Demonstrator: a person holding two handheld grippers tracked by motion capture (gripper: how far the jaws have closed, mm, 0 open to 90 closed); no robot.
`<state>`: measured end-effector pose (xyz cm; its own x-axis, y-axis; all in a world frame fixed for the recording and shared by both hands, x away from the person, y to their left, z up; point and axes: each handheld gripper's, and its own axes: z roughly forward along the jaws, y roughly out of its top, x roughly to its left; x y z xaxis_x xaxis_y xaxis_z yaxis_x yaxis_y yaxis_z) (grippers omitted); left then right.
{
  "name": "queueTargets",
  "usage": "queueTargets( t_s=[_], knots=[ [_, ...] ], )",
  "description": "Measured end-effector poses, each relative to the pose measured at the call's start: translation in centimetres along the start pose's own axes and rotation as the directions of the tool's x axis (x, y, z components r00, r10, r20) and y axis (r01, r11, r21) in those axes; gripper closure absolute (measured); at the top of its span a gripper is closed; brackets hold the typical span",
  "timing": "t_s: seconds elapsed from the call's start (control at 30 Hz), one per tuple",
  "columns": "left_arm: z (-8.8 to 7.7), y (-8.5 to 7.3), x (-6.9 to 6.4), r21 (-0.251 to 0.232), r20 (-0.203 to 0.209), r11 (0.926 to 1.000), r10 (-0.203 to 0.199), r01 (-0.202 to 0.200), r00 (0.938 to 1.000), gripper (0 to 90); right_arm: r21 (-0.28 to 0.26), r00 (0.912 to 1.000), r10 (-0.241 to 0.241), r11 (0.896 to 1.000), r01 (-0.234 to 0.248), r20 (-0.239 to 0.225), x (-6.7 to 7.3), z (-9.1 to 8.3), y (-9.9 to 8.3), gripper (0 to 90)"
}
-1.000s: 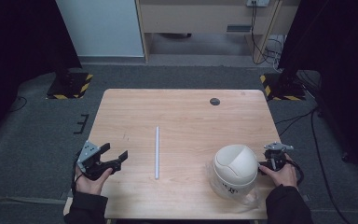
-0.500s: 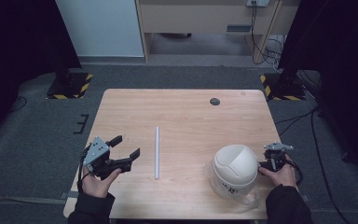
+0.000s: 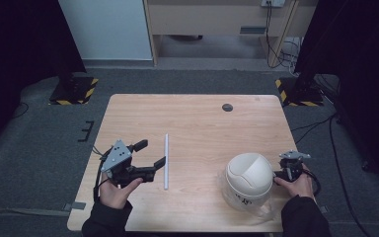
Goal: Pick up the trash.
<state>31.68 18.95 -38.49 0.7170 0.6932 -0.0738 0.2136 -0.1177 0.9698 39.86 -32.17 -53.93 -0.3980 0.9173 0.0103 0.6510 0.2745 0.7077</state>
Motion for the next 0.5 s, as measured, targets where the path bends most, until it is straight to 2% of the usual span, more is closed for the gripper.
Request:
queueTargets(
  t_s=[0.03,0.17,0.2,0.23,0.37,0.4,0.47,0.5],
  knots=[
    [0.0,0.0,0.0,0.0,0.0,1.0,0.0,0.0,1.0,14.7,0.0,1.0,0.0,1.0,0.0,0.0,0.0,0.0,0.0,0.8],
    [1.5,0.4,-1.1,0.007,0.056,0.9999,0.013,-0.013,0.9984,14.8,-0.002,1.0,0.002,1.0,-0.002,0.0,0.0,0.0,0.0,0.8],
    [2.3,0.5,-1.6,0.018,0.082,0.9996,0.019,-0.02,0.9965,14.8,-0.001,1.0,-0.001,1.0,0.001,0.0,0.0,0.0,0.0,0.8],
    [2.3,0.5,-1.6,0.018,0.082,0.9996,0.019,-0.02,0.9965,14.8,-0.001,1.0,-0.001,1.0,0.001,0.0,0.0,0.0,0.0,0.8],
    [4.3,0.9,-3.0,0.039,0.138,0.9986,0.03,-0.036,0.9899,15.0,0.0,1.0,0.0,1.0,0.0,0.0,0.0,0.0,0.0,0.8],
    [4.3,0.9,-3.0,0.039,0.138,0.9986,0.03,-0.036,0.9899,15.1,-0.001,1.0,0.002,1.0,-0.002,0.0,0.0,0.0,0.0,0.8],
    [5.5,1.1,-3.9,0.048,0.171,0.9978,0.038,-0.047,0.9846,15.2,-0.001,1.0,-0.001,1.0,0.001,0.0,0.0,0.0,0.0,0.8],
    [5.5,1.1,-3.9,0.048,0.171,0.9978,0.038,-0.047,0.9846,15.3,-0.001,1.0,-0.001,1.0,0.001,0.0,0.0,0.0,0.0,0.8]
  ],
)
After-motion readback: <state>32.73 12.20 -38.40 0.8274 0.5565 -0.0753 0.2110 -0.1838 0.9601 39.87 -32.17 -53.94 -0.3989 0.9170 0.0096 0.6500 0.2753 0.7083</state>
